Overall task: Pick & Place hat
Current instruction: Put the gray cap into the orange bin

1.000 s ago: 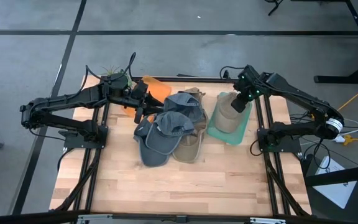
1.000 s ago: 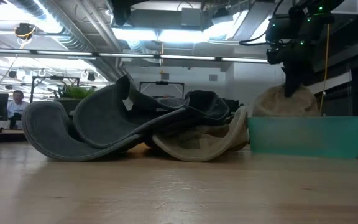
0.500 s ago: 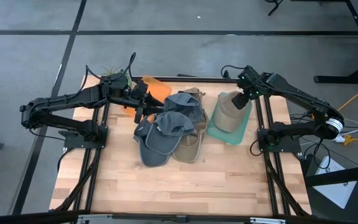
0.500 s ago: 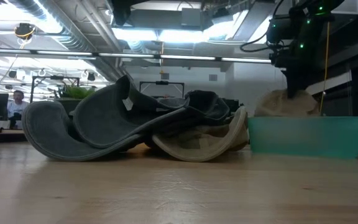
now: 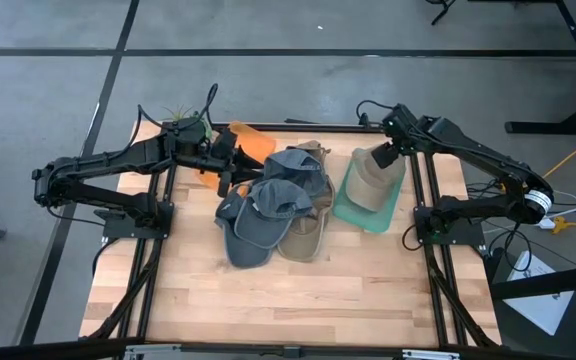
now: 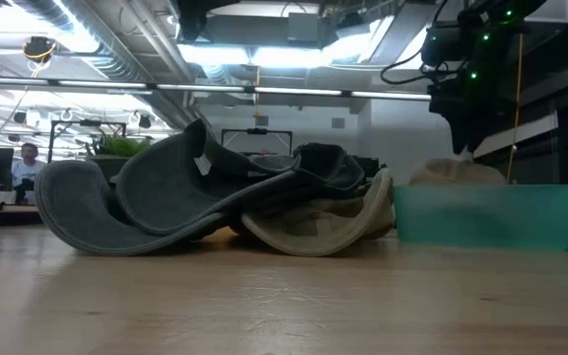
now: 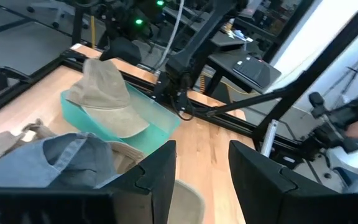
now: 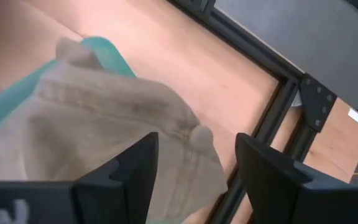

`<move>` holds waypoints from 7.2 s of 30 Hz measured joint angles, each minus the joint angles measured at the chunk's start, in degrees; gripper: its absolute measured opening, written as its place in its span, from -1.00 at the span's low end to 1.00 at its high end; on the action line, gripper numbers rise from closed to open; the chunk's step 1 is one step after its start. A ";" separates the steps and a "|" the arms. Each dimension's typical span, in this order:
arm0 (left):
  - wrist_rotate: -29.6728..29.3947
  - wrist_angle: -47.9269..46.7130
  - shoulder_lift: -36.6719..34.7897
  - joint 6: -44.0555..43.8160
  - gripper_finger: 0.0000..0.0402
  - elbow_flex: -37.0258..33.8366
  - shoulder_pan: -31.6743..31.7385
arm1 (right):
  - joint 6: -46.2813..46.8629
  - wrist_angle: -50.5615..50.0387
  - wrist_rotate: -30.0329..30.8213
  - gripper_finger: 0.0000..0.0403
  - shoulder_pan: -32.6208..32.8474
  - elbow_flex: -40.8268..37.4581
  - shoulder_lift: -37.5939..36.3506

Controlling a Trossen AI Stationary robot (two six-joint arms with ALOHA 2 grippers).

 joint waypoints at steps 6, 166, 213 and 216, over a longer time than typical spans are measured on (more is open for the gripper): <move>-0.30 -0.01 0.00 -0.01 -0.29 0.00 -0.02 | -0.39 3.03 -2.84 0.06 0.89 0.00 0.00; -31.74 1.21 6.32 0.49 -0.29 -6.32 -18.37 | -0.92 30.41 14.95 -0.91 33.27 6.91 17.59; -32.83 23.29 12.04 56.72 0.00 -2.16 -19.61 | -13.24 47.73 -31.10 -0.90 33.18 6.91 -10.49; -33.35 23.22 13.10 62.29 0.08 -1.90 -19.61 | -12.37 47.73 -31.12 -0.90 33.18 6.91 -10.49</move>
